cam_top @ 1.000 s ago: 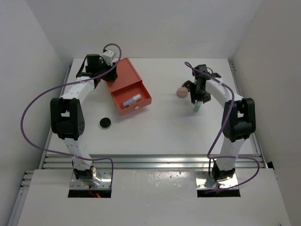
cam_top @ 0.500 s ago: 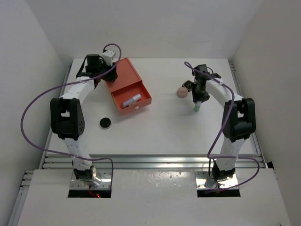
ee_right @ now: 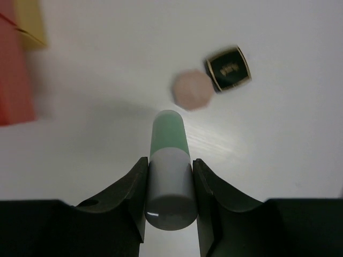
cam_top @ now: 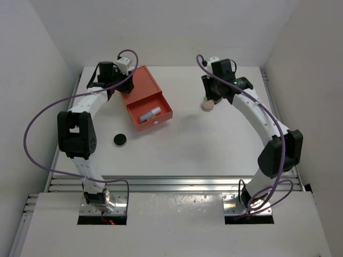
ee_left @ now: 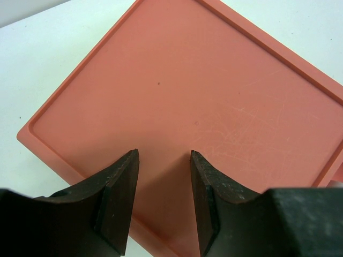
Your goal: Organize the makeup
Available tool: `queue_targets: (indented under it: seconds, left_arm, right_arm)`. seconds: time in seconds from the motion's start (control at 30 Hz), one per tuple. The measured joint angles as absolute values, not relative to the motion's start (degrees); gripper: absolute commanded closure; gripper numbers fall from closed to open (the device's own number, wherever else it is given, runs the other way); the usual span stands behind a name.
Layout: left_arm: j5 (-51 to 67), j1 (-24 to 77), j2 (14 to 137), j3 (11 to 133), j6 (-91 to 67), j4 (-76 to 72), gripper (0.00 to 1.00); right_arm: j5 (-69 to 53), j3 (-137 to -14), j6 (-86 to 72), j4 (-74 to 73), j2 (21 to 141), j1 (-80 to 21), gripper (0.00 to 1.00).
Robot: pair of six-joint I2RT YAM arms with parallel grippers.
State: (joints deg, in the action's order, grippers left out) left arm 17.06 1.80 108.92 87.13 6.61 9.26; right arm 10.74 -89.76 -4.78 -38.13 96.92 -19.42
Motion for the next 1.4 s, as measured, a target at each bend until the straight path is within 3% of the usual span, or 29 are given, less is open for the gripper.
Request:
queue_targets:
  seconds: [0.17,0.4,0.9,0.93,0.97,1.07,1.1,1.17,1.2,1.4]
  left_arm:
    - [17.1,1.8,108.9,87.1,6.6,9.3,0.51]
    - [17.1,1.8,108.9,87.1,6.6,9.3,0.51]
    - [17.1,1.8,108.9,87.1,6.6,9.2,0.51]
    - [17.1,1.8,108.9,87.1,6.6,9.2,0.51]
    - [17.1,1.8,108.9,87.0,6.6,9.1,0.51]
    - [17.1,1.8,108.9,86.8,6.6,8.6,0.51]
    - [17.1,1.8,108.9,86.7,6.6,8.4,0.51]
    - [17.0,1.8,108.9,86.5,6.4,7.9,0.51]
    - [17.0,1.8,108.9,86.4,6.3,7.6,0.51]
    - [16.9,1.8,108.9,85.8,5.8,6.3,0.51]
  right_arm:
    - [1.5,-92.4,-5.9,-29.6,96.8,-26.2,1.00]
    - [-13.0,-96.4,-13.8,-16.4,105.4,-33.9,1.00]
    - [-26.2,-98.7,-28.2,-2.0,124.0,-35.1,1.00]
    - [-26.5,-99.3,-28.6,-1.7,124.8,-35.0,0.98]
    - [-27.0,-99.9,-29.0,-1.7,125.6,-34.8,0.83]
    - [-27.2,-100.2,-29.4,-1.8,126.3,-34.3,0.77]
    - [-27.0,-100.2,-29.3,-2.0,126.5,-34.1,0.62]
    - [-26.6,-100.2,-28.6,-2.2,126.6,-33.8,0.51]
    - [-25.8,-100.2,-28.1,-2.2,126.6,-33.6,0.40]
    - [-23.0,-103.8,-25.1,-3.1,127.0,-32.5,0.33]
